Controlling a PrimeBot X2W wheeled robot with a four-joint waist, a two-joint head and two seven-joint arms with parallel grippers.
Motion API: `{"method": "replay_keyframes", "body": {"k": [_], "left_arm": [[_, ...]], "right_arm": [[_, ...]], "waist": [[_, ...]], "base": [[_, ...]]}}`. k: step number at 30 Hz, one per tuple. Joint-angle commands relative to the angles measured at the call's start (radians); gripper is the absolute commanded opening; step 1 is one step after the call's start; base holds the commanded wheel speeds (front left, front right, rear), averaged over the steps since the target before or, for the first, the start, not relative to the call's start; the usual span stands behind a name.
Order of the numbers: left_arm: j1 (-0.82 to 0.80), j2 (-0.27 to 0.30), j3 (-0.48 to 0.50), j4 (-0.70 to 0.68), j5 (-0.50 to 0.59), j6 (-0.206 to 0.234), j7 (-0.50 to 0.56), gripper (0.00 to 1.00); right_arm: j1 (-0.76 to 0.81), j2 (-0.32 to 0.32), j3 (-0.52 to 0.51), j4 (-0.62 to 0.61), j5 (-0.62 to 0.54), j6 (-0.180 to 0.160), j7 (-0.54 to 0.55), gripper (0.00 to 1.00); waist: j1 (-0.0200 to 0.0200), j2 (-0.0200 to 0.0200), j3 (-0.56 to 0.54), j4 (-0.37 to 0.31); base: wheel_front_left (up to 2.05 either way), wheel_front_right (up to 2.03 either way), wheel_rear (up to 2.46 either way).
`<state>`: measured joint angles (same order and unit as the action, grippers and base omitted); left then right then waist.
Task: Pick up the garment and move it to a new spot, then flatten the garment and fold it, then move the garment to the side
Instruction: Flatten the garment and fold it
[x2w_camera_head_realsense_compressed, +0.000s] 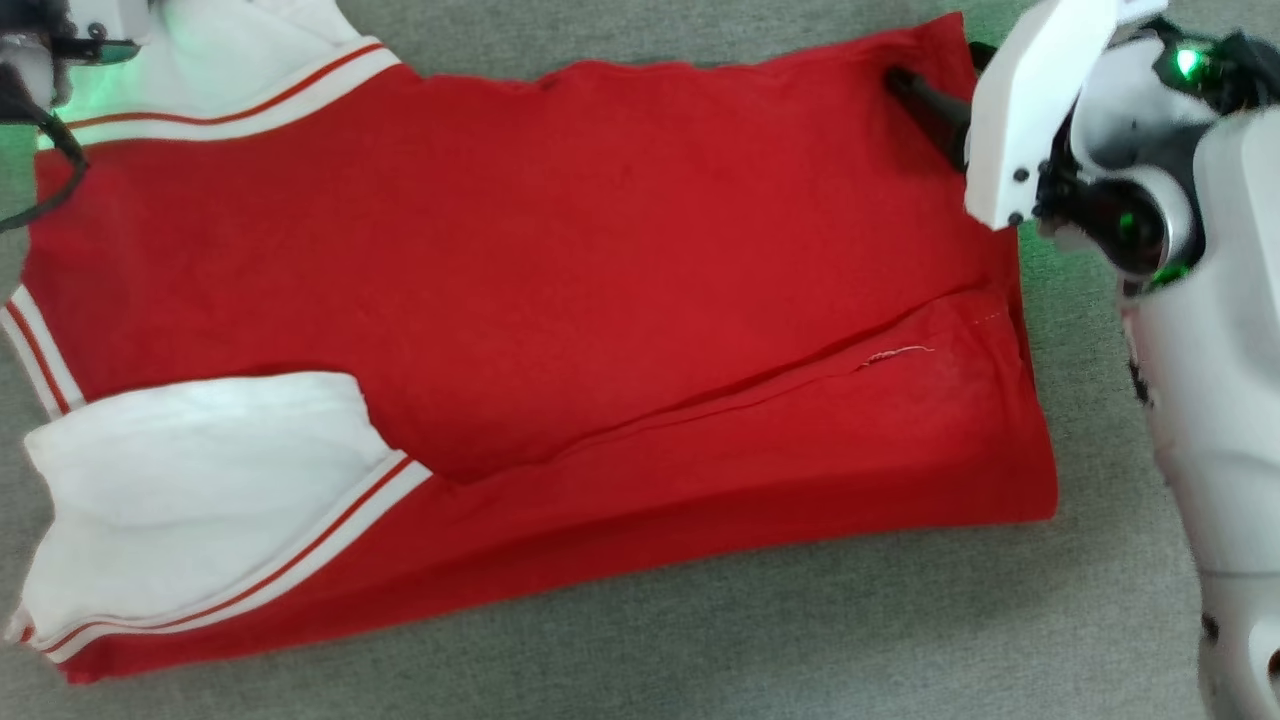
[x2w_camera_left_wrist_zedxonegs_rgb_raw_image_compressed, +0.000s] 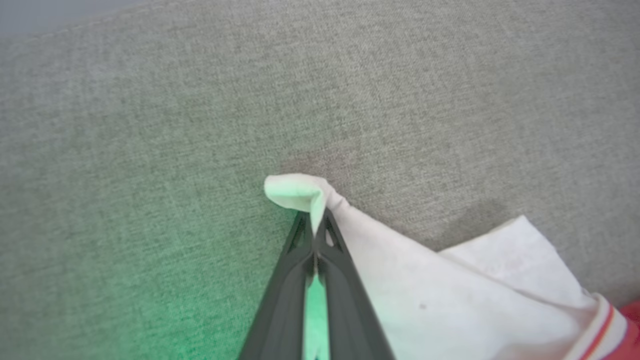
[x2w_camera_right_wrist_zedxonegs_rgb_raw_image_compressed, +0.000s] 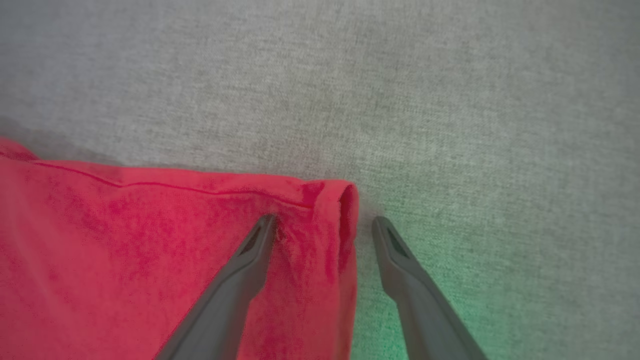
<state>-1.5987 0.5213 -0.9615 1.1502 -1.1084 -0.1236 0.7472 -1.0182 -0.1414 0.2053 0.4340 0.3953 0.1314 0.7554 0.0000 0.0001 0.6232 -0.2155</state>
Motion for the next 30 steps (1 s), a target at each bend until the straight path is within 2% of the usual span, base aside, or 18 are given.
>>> {"method": "replay_keyframes", "body": {"k": [1,2,5,11,19,30], "left_arm": [[0.058,-0.013,-0.017,0.024,0.002,0.002,0.002,0.00],[0.058,-0.014,-0.017,0.024,0.001,0.001,0.000,0.00],[0.058,-0.021,-0.008,0.022,-0.003,0.000,-0.030,0.00],[0.058,-0.029,0.008,-0.003,-0.026,-0.006,-0.077,0.00],[0.056,-0.004,-0.001,-0.120,-0.050,-0.008,-0.079,0.00],[0.147,0.081,-0.054,-0.319,-0.067,-0.003,-0.009,0.00]], "right_arm": [[-0.006,-0.008,0.027,0.057,-0.002,-0.002,0.036,0.05],[-0.012,-0.009,0.031,0.081,0.009,-0.002,0.052,0.00],[-0.030,-0.016,0.043,0.122,0.019,-0.002,0.062,0.00],[-0.039,-0.060,0.052,0.118,0.023,-0.002,-0.007,0.00],[0.009,-0.144,0.062,0.043,0.037,-0.002,-0.078,0.00],[0.189,-0.251,0.056,-0.155,0.093,-0.002,-0.009,0.00]], "waist": [[0.0000,-0.0001,0.002,0.007],[0.0000,-0.0001,0.002,0.010],[0.0000,-0.0001,-0.003,0.020],[0.0000,-0.0001,-0.043,0.059],[0.0000,-0.0001,-0.134,0.140],[0.0000,-0.0001,-0.249,0.220]], "base": [[0.00,0.00,0.00],[0.00,0.00,0.00],[0.00,0.00,0.00],[0.00,0.00,0.00],[0.00,0.00,0.00],[0.00,0.00,0.00]]}}
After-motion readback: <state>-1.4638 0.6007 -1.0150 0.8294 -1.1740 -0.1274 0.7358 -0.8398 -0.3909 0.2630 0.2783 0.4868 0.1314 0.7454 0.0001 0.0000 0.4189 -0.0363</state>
